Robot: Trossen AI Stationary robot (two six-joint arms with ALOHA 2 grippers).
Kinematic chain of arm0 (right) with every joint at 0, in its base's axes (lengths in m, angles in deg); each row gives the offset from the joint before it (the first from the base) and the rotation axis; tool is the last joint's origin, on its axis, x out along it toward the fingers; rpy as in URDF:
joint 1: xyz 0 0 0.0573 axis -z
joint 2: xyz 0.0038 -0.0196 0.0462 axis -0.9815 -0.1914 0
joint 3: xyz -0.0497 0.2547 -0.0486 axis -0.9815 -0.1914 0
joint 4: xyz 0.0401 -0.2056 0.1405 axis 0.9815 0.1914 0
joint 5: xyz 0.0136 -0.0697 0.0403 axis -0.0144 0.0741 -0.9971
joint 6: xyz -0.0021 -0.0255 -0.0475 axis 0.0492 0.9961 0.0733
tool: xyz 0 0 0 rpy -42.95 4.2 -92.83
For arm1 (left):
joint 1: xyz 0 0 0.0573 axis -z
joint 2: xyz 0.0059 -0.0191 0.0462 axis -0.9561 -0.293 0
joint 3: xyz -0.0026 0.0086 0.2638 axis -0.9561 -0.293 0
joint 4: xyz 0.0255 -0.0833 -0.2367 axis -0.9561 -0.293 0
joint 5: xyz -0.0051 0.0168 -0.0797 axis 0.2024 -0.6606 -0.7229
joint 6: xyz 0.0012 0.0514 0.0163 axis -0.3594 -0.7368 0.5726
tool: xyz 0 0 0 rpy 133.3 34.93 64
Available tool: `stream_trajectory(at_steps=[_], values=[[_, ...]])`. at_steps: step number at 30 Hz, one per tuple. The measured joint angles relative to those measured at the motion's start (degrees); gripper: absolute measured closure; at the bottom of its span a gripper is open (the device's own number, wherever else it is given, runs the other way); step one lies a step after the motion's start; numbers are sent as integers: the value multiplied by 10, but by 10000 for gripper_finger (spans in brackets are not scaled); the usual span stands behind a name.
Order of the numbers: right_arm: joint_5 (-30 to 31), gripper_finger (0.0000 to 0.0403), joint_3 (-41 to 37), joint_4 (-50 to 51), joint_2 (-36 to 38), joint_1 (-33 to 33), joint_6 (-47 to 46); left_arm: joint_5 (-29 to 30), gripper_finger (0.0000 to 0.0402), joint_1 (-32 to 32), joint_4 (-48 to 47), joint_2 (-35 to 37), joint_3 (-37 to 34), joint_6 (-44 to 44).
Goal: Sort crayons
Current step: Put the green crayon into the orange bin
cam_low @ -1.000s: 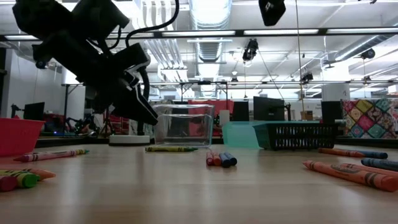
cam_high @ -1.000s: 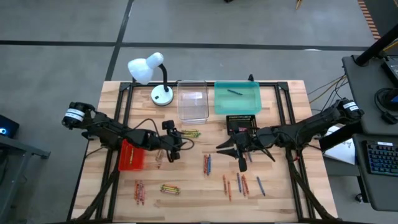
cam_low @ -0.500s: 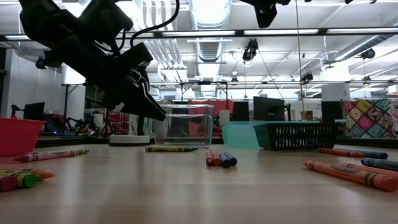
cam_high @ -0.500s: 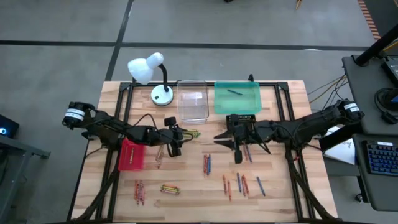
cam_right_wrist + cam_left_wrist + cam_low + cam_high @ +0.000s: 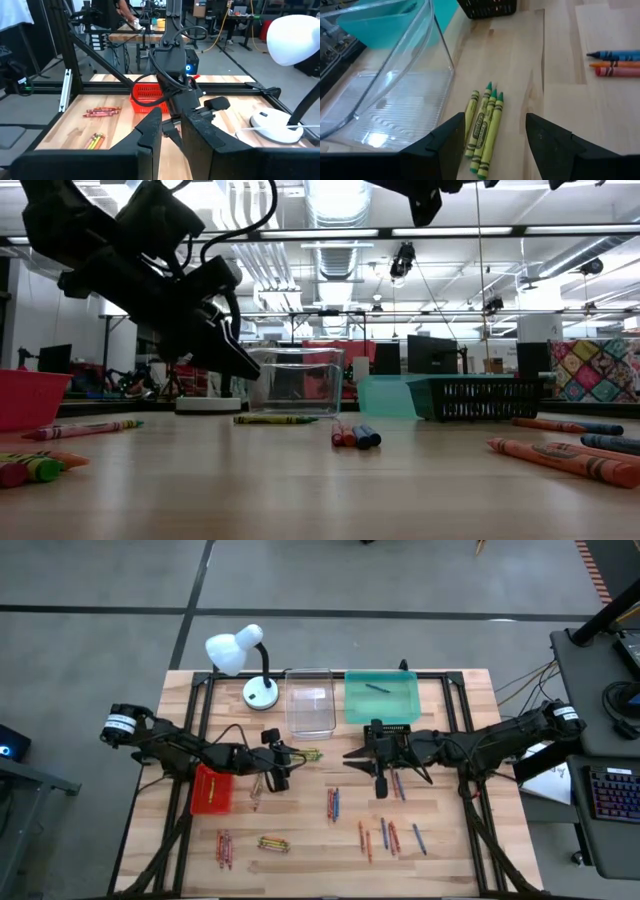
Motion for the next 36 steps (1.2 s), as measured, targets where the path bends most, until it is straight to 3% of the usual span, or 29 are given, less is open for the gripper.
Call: stream_trajectory(at_steps=[18, 36], values=[[0, 339, 0, 0, 0, 0, 7, -14, 210, 0, 58, -2, -8, 7], [1, 339, 0, -5, 0, 0, -7, -10, 210, 0, 155, -142, -6, -18]])
